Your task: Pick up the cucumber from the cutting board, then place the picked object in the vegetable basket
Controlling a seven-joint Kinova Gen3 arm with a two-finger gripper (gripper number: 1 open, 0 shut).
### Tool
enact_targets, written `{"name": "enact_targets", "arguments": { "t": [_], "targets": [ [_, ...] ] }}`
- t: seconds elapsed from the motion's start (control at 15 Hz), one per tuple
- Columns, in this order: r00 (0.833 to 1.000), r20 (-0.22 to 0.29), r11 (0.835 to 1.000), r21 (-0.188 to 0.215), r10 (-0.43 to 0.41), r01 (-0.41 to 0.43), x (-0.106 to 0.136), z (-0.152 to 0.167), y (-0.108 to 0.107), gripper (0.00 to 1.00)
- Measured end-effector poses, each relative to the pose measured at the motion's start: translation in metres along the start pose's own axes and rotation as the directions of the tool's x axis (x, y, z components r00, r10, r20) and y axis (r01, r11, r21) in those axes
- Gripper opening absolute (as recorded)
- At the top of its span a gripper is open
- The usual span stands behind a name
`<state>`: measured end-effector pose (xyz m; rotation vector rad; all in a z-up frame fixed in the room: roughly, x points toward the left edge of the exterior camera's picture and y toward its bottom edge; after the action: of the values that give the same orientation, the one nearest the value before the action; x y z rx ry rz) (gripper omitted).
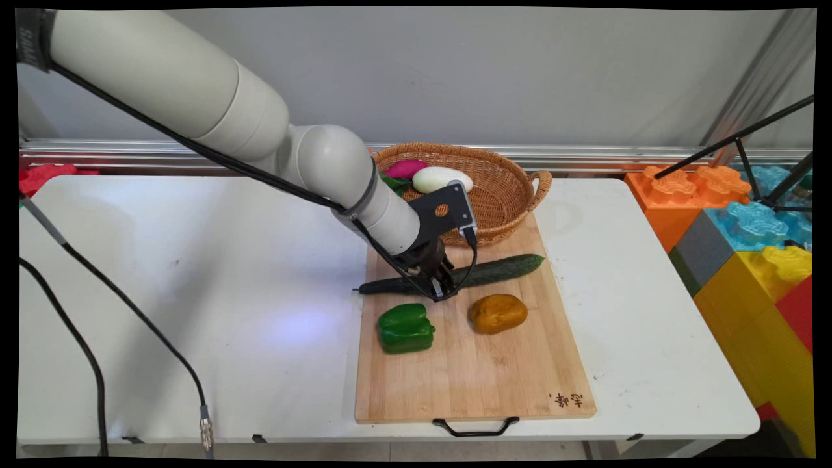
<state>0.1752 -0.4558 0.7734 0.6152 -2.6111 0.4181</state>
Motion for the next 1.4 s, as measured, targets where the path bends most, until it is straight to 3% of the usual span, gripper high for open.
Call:
{"name": "enact_targets", "arguments": {
  "t": [0.47,0.87,1.07,1.4],
  "targets": [
    [1.0,-0.013,1.0,0.001,-0.004,0.004,0.005,-0.019,-0.001,0.0],
    [0.996,-0.082,1.0,0.007,-0.025,0.025,0.035,-0.09,-0.025,0.0],
    [0.993,-0.119,0.999,0.054,0.01,-0.003,0.051,-0.119,-0.051,0.0],
    [0.978,-0.17,0.981,0.171,0.118,-0.089,0.069,-0.15,-0.108,0.0]
  ]
}}
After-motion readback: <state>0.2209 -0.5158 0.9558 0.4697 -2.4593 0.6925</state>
